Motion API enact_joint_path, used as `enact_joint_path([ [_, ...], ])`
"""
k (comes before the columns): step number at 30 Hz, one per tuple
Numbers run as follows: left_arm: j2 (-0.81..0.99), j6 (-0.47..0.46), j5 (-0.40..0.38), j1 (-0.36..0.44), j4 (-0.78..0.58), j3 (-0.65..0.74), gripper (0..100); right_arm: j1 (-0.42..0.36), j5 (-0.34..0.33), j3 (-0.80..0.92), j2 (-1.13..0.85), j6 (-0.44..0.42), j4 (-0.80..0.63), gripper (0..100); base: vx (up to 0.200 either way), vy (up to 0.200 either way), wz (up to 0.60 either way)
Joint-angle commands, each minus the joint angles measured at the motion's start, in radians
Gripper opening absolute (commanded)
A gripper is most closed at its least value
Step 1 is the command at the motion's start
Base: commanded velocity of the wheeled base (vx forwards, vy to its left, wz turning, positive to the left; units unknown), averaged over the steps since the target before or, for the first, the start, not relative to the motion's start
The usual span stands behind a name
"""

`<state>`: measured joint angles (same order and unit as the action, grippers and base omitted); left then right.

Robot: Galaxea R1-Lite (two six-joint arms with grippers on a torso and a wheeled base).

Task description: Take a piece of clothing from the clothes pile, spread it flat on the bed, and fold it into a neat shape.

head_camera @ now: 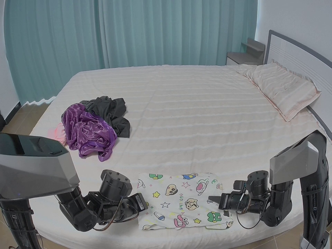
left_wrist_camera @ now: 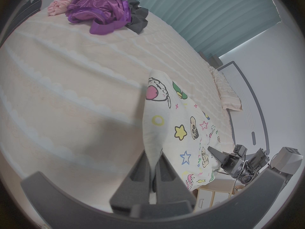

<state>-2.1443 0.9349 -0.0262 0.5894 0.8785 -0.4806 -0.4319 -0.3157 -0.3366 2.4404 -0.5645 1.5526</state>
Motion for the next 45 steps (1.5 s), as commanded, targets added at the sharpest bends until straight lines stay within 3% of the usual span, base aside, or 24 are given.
enact_joint_path([
  [1,0.000,0.001,0.000,0.000,0.000,0.002,0,-0.002,0.000,-0.001,0.000,0.000,0.003,0,0.000,0.200,0.00],
  [22,-0.003,0.001,0.000,0.003,-0.001,0.010,0,-0.002,0.001,0.004,-0.003,0.000,0.003,0,0.000,0.200,0.00],
  [28,-0.008,0.015,-0.003,0.010,-0.001,0.016,0,0.004,0.006,0.016,-0.003,0.000,0.004,0,0.000,0.000,0.00],
  [29,-0.008,0.024,-0.003,0.010,-0.001,0.016,0,0.005,0.006,0.019,-0.003,0.000,0.003,100,0.000,0.000,0.00],
  [31,-0.008,0.042,-0.003,0.010,0.000,0.016,0,0.007,0.006,0.031,-0.003,0.000,0.004,100,0.000,0.000,0.00],
  [32,-0.006,0.045,-0.005,0.010,0.000,0.014,100,0.007,0.006,0.039,-0.003,0.000,0.009,100,0.000,0.000,0.00],
  [38,-0.002,0.045,-0.003,0.010,0.000,0.022,100,0.025,0.006,0.090,-0.035,0.000,0.014,100,0.000,0.000,0.00],
  [45,0.047,0.087,-0.012,-0.016,0.016,0.096,100,0.121,0.003,0.258,-0.129,0.009,0.014,100,0.000,0.000,0.00],
])
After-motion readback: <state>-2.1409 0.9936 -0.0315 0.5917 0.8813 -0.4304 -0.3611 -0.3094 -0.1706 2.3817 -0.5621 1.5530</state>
